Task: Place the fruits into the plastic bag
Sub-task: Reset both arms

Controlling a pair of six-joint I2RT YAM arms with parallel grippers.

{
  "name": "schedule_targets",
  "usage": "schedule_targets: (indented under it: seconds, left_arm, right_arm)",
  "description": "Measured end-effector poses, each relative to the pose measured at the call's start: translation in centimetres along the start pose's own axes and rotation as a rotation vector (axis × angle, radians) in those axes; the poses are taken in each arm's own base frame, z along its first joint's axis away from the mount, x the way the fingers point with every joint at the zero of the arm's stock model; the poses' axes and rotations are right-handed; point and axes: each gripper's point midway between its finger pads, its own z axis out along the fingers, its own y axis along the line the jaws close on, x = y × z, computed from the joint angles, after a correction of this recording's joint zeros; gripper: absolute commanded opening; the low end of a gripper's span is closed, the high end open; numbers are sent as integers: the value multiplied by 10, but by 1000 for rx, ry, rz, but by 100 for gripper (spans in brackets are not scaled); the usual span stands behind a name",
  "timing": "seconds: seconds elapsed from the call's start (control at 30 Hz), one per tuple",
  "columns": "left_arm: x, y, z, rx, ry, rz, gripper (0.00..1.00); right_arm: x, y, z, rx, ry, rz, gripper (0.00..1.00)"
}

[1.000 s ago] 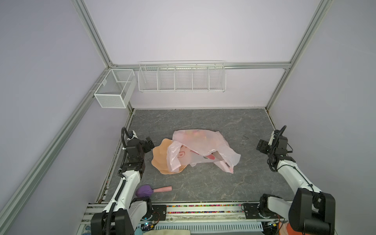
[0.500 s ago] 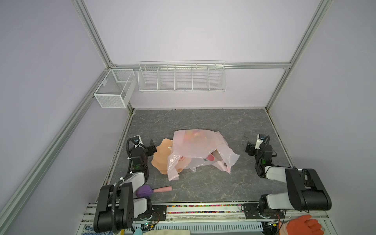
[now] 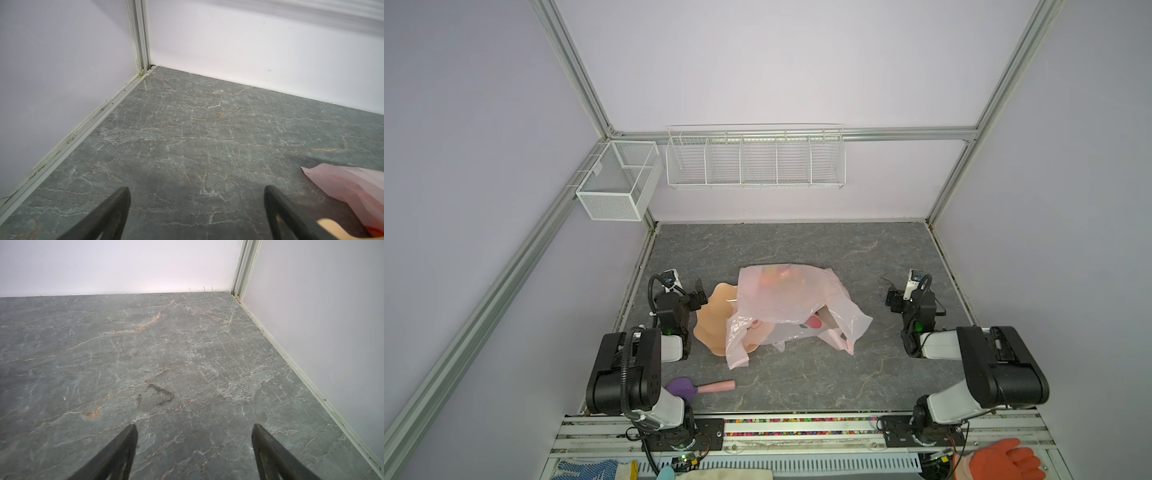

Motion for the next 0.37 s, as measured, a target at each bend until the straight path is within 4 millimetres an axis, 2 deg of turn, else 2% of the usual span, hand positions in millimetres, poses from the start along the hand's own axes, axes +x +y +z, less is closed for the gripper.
schedule_targets:
  seconds: [0.37]
  left_arm:
    - [-2,0,0,1,-9,0,100]
  right_arm:
    - [0,-2,0,14,-1,0,88]
